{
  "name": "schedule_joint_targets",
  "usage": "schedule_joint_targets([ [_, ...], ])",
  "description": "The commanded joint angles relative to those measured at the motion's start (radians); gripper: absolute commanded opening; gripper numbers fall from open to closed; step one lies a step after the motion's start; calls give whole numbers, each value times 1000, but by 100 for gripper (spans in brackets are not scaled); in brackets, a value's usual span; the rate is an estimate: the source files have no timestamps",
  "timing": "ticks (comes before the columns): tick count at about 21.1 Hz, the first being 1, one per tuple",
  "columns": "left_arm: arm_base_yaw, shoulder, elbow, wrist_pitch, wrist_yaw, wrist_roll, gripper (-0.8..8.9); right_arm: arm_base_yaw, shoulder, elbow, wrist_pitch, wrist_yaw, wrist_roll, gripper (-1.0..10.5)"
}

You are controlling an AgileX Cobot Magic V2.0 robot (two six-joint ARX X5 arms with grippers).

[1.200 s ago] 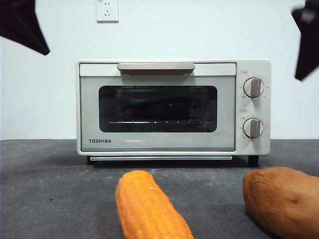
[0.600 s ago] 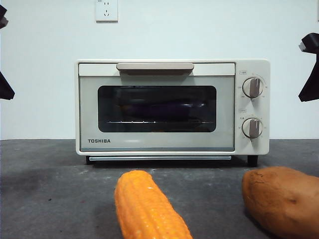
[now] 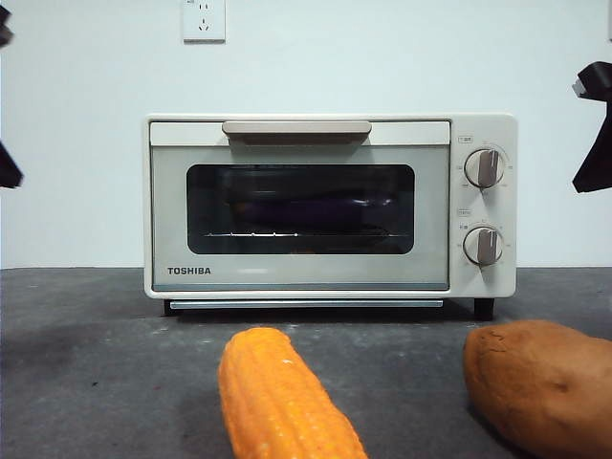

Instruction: Take the eggplant from the table,put the eggplant in the oven

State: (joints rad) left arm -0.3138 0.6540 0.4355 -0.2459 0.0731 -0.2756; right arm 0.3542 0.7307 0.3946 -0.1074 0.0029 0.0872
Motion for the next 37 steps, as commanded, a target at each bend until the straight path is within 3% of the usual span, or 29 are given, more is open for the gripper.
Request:
schedule_joint_targets([
  [1, 13, -140, 4, -2, -11, 95, 6, 3, 5, 4, 10, 2, 13, 6],
  [4, 90, -363, -29, 2, -14, 249, 6, 3, 5, 4, 10, 5, 13, 6],
  [9, 264, -653, -213, 13, -25, 286, 6, 3, 5, 4, 10, 5, 13, 6],
  [14, 343, -651, -310, 33, -24, 286, 6, 3, 5, 4, 18, 5, 13, 6],
  [21, 348, -649, -431, 65, -21, 286, 6, 3, 5, 4, 19, 5, 13, 6],
  [33, 347, -651, -431, 111, -22, 286, 6, 6, 2, 4, 32, 4, 13, 6],
  [36, 347, -651, -431, 111, -21, 286, 6, 3, -96, 4, 25, 82, -6, 6],
  [37, 347, -651, -431, 111, -21, 286, 6, 1, -159, 4, 26, 135, -64, 6],
])
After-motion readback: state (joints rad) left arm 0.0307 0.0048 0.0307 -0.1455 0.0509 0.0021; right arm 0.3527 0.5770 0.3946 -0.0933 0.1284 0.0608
